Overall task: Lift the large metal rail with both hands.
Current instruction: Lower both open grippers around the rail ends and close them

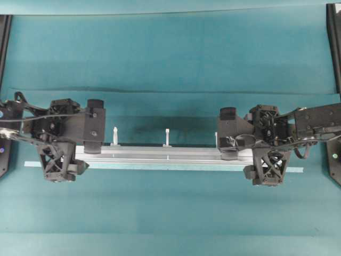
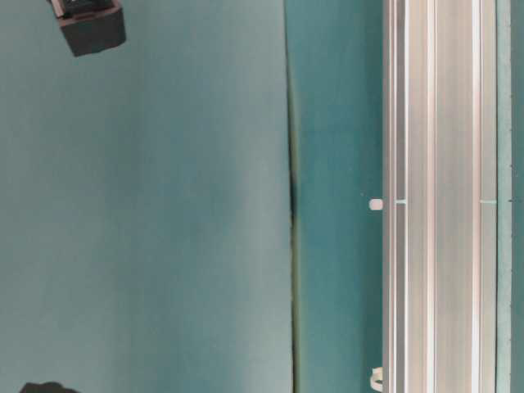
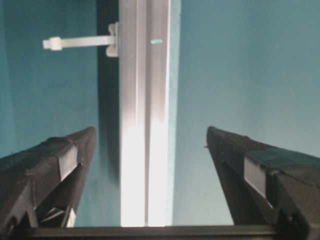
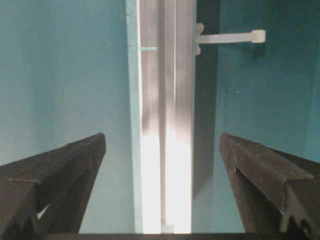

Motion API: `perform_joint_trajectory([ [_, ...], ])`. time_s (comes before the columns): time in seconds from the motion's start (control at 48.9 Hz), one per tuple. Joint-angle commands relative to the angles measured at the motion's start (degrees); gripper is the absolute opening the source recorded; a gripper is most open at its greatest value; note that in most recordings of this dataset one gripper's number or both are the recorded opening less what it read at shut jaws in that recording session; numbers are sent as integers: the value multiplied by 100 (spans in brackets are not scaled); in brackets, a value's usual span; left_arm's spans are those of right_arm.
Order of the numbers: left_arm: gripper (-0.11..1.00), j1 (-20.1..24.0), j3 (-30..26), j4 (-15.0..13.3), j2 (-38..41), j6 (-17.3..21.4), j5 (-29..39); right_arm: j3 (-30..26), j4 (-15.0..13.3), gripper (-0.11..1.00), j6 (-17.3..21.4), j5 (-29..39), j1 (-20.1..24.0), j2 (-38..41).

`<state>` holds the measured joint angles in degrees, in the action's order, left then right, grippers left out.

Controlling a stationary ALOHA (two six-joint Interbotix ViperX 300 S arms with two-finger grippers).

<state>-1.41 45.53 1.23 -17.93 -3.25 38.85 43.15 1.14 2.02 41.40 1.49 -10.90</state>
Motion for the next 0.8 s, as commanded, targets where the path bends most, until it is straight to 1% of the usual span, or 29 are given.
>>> perform_joint_trajectory([
  [0.0, 97, 79, -26, 26, 70, 9, -141, 44, -9, 97, 9, -158, -18, 79],
  [0.143, 97, 167, 18, 26, 352, 9, -281, 123, -9, 97, 0, -299, -26, 149],
  [0.286, 97, 167, 62, 9, 624, -26, -633, 176, -9, 97, -9, -466, -26, 281],
  [0.613, 97, 202, 246, 9, 1063, -62, -1222, 325, -18, 97, -26, -914, -18, 642],
  [0.776, 97, 229, 237, 9, 1230, -35, -1441, 396, -18, 97, -26, -1169, -26, 879],
])
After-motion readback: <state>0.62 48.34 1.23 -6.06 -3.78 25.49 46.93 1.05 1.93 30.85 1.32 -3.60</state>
